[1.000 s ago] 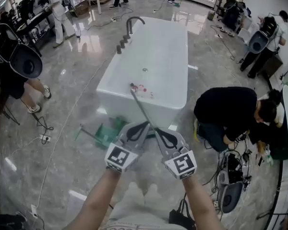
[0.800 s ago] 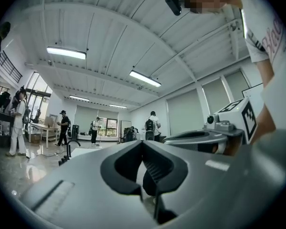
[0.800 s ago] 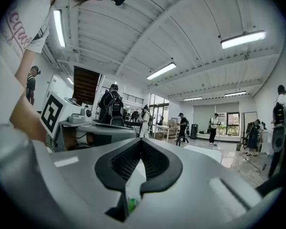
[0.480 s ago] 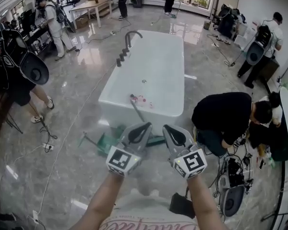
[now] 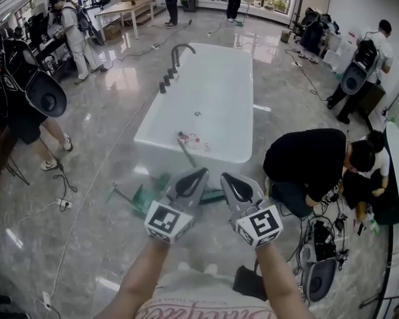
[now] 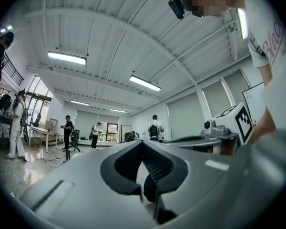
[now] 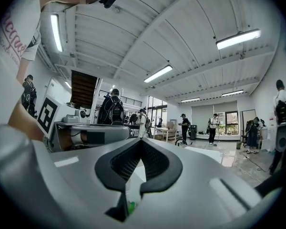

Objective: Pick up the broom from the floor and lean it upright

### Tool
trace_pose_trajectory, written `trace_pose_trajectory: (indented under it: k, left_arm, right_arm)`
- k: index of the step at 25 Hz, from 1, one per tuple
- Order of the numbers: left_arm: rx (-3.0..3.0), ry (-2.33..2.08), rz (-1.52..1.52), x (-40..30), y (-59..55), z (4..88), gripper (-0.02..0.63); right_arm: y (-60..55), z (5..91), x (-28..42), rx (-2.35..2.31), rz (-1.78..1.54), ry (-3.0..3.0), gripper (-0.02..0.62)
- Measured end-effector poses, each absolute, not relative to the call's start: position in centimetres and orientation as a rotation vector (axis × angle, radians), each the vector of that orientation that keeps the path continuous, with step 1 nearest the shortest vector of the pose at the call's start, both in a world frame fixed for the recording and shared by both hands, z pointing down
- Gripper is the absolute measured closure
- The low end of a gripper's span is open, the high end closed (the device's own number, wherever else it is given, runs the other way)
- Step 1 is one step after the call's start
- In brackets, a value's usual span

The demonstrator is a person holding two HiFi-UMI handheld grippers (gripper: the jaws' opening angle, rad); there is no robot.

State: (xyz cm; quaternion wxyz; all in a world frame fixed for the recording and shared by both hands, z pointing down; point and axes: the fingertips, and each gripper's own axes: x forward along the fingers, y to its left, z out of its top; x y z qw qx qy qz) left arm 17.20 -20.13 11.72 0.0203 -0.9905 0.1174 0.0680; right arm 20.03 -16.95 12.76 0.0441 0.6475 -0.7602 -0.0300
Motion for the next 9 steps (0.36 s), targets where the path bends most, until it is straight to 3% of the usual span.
trace_pose_trajectory:
  k: [9]
  left_arm:
    - [-3.069,0.362,0.193,17.67,-20.37,11.80,0.606]
  right_arm:
    - [-17.40,13.11,19.85,1.958,-0.077,-2.334,0.594]
